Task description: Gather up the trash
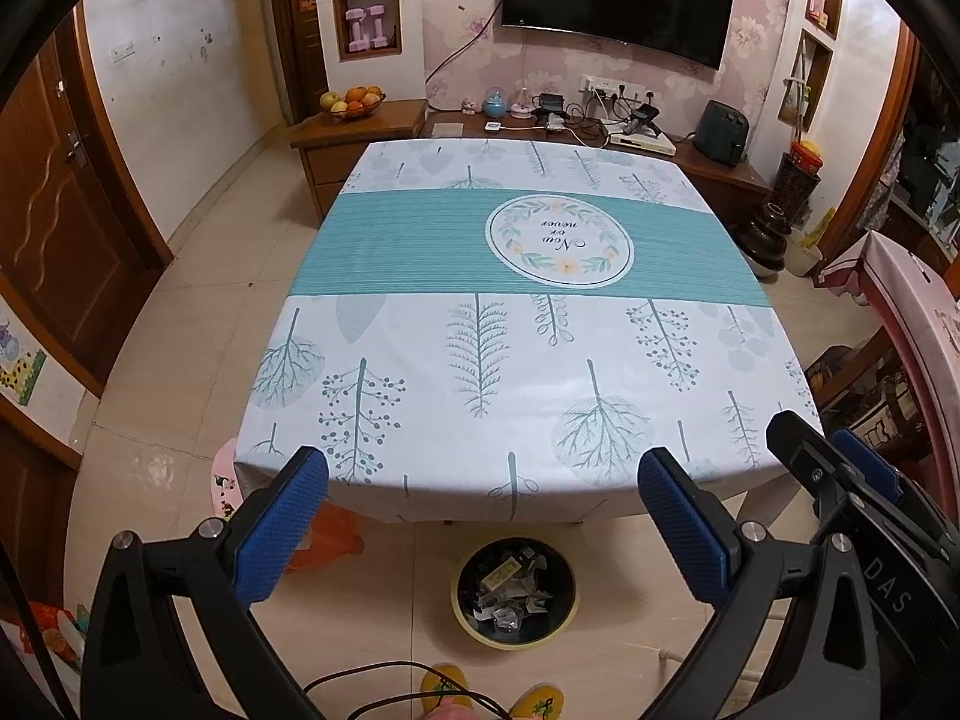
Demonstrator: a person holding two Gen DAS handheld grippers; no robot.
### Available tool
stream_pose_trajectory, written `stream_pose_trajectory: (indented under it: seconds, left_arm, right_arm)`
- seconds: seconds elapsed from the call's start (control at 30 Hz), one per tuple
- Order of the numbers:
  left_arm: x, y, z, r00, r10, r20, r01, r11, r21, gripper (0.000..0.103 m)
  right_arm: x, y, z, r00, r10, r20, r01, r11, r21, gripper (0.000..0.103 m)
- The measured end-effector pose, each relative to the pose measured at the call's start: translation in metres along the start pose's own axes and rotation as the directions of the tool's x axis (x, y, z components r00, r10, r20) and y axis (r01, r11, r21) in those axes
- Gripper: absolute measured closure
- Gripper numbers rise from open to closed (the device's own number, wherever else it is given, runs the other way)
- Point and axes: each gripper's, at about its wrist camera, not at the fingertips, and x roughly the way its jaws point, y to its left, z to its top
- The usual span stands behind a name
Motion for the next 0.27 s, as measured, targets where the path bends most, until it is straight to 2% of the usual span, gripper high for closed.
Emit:
stream_pose_trajectory:
  seconds: [0.27]
  left_arm:
    - [0.0021, 0.0009, 0.0006, 1.0, 0.002, -0.006, -0.002, 1.0, 0.003, 0.001]
  right_arm:
    - [0.0032, -0.0013, 0.0001, 1.0, 0.002, -0.007, -0.002, 1.0, 0.0, 0.034]
